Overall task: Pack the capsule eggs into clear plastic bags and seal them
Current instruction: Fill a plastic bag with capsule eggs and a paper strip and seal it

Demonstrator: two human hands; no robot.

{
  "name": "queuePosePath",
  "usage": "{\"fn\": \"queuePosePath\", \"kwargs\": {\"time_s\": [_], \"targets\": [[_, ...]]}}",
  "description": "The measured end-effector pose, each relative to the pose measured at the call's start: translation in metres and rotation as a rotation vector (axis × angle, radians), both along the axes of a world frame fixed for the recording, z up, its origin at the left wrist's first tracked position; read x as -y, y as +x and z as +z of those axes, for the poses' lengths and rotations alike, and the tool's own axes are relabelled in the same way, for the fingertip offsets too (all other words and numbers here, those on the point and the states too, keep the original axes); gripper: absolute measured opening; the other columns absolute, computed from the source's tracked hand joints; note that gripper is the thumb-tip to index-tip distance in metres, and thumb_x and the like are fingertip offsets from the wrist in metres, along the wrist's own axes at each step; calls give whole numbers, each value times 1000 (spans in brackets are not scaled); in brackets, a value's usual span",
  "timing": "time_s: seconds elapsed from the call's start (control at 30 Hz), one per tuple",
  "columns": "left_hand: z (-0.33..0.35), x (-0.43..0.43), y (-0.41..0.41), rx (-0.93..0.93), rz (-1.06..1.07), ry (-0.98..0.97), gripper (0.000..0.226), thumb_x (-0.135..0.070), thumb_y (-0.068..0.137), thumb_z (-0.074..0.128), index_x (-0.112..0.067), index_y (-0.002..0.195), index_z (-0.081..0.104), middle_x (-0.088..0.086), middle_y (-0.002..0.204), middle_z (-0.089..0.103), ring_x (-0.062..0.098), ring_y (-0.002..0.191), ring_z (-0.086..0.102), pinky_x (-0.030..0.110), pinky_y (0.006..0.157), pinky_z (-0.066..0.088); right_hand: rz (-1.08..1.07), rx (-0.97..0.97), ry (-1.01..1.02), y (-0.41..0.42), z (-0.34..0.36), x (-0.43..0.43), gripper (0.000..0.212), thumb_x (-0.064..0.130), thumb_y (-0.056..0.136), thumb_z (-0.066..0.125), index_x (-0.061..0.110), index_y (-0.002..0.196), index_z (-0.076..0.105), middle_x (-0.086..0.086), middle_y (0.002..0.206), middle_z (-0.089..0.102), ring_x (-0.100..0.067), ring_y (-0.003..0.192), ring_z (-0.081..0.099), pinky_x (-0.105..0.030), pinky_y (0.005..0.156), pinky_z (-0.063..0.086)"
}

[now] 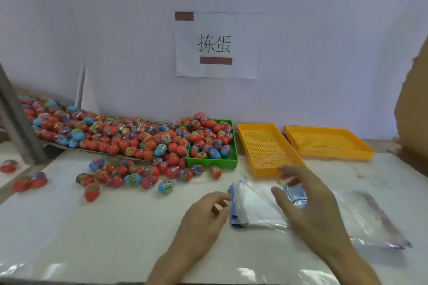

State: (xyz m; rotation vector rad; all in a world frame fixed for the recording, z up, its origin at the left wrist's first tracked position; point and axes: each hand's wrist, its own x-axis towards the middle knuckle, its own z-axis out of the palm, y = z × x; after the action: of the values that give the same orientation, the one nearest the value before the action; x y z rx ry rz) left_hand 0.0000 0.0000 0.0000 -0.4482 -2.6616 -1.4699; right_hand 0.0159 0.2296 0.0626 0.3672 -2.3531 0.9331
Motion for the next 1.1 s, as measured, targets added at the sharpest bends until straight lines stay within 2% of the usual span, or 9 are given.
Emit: {"fn": "queuePosePath", "kwargs": {"time_s": [0.13,0.2,0.33,0.43,0.6,0.73,0.83,0.93,1.1], "targets": [[-7,-4,-4,-98,34,-122,21,-32,97,55,-30,111,70,-16,101,61,4,95,59,23,87,49,-133,431,516,-36,-14,9,42,57,86,64,44,124,55,23,119,56,-3,117,53,-30,96,26],[-10,0,-9,-78,30,-88,21,-32,96,56,-31,110,72,-18,101,62,1,96,60,19,86,48,-147,366,419,-39,-22,14,5,43,93,61,42,98,63,21,97,65,-3,102,61,-28,88,22],[-9,4,-8,11,53,30,18,-25,99,60,-31,105,76,-21,99,69,2,93,63,16,81,47,-177,201,176,-44,-24,13,20,17,91,70,33,79,70,25,71,62,-11,77,67,-32,79,40],[4,9,-7,177,50,324,30,-45,100,49,-28,109,73,-10,100,77,11,86,69,29,76,48,-32,-33,43,-38,-18,38,24,4,88,73,24,100,77,25,95,66,-8,88,67,-30,78,47],[13,32,-1,451,-62,1009,80,-79,94,26,-21,137,62,19,126,69,38,112,69,40,88,56,332,-13,479,-34,-26,75,56,2,82,56,38,124,67,15,141,58,-6,135,48,-31,111,23],[6,25,3,348,125,744,35,-26,102,61,-19,136,59,7,113,76,26,107,72,36,94,56,404,140,336,-37,-34,70,73,3,75,46,46,132,60,27,153,38,7,146,21,-20,119,3],[6,21,5,299,184,638,31,-4,104,49,-18,128,65,2,107,78,20,102,74,31,90,55,421,262,-234,-49,-21,59,65,22,75,55,48,134,53,31,146,44,9,138,34,-13,113,23],[12,19,6,227,162,574,30,-6,104,49,-20,124,68,-3,108,78,11,108,71,27,91,49,417,567,-331,-69,0,58,77,58,73,80,42,140,44,17,137,55,-4,122,57,-33,104,47],[12,16,5,167,128,571,27,-13,102,54,-23,122,70,-5,107,78,5,110,69,13,88,48,503,503,-318,-84,3,58,12,22,89,74,28,79,77,-1,76,74,-13,67,66,-28,66,54]]}}
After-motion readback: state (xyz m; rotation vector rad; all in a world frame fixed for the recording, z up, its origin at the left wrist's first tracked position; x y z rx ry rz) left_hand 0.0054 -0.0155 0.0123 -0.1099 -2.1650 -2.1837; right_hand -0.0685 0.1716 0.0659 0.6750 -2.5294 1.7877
